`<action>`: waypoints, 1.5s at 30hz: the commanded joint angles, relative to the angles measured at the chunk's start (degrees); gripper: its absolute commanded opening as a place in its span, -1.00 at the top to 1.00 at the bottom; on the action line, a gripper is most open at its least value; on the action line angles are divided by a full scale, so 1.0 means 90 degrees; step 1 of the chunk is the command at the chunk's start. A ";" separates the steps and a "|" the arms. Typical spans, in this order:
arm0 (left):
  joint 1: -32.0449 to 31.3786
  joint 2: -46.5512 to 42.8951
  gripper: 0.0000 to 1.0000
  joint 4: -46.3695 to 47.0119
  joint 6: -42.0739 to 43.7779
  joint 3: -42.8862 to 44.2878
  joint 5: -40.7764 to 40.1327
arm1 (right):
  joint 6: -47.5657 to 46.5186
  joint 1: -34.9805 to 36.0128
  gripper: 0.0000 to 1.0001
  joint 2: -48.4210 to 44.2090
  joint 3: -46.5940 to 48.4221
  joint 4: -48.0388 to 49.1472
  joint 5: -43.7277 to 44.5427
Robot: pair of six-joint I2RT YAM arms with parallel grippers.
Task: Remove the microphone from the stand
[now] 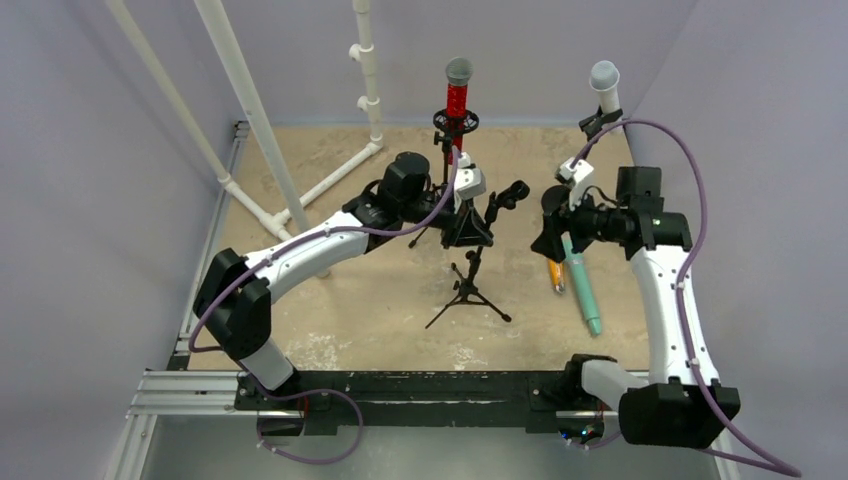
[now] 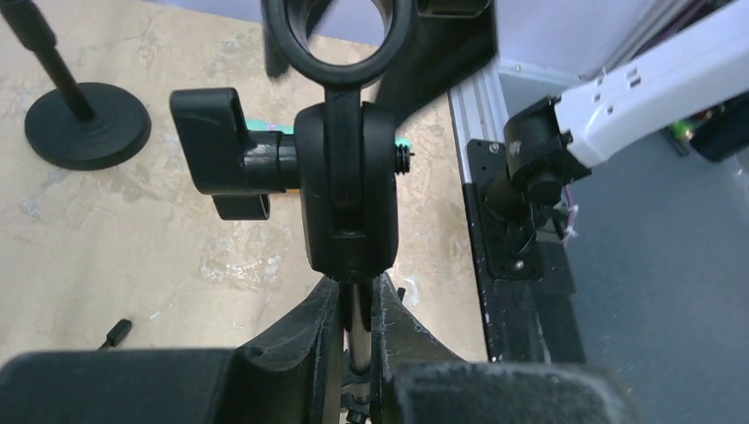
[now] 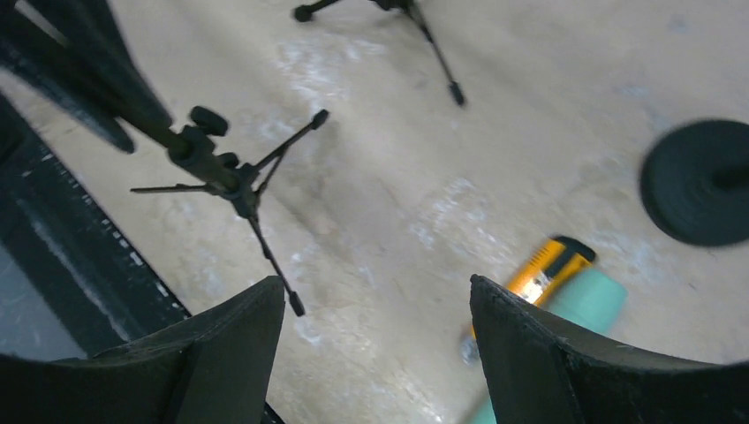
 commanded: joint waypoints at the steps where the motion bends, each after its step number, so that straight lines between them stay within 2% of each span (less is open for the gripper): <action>1: 0.0023 -0.0599 1.00 -0.0671 -0.1091 0.0937 -0.0666 | 0.0274 0.0920 -0.48 -0.0278 -0.0602 0.0917 -0.0950; 8: 0.0024 -0.0556 1.00 -0.2115 -0.1812 0.2217 -0.1919 | 0.1350 0.1499 -0.42 -0.0519 -0.0937 0.2460 -0.1701; 16: 0.0024 -0.0239 1.00 -0.2908 -0.2690 0.3315 -0.2655 | 0.2272 0.2031 -0.37 -0.0271 -0.0964 0.3559 -0.2009; 22: 0.0024 -0.0262 1.00 -0.2997 -0.3230 0.3402 -0.3065 | 0.2599 0.2431 -0.27 0.0028 -0.0980 0.4055 -0.1995; 29: 0.0024 -0.0306 1.00 -0.3131 -0.3340 0.3403 -0.3437 | 0.2927 0.2604 -0.11 0.0132 -0.1198 0.4431 -0.2157; 39: 0.0019 -0.0229 1.00 -0.2962 -0.3466 0.3350 -0.3448 | 0.3091 0.2883 0.10 0.0266 -0.1465 0.4689 -0.2088; 42: 0.0024 -0.0210 1.00 -0.2939 -0.3500 0.3336 -0.3472 | 0.3071 0.2946 0.32 0.0375 -0.1386 0.4606 -0.2080; 45: 0.0040 -0.0237 1.00 -0.2934 -0.3492 0.3332 -0.3528 | 0.2991 0.2954 0.67 0.0384 -0.1302 0.4465 -0.2056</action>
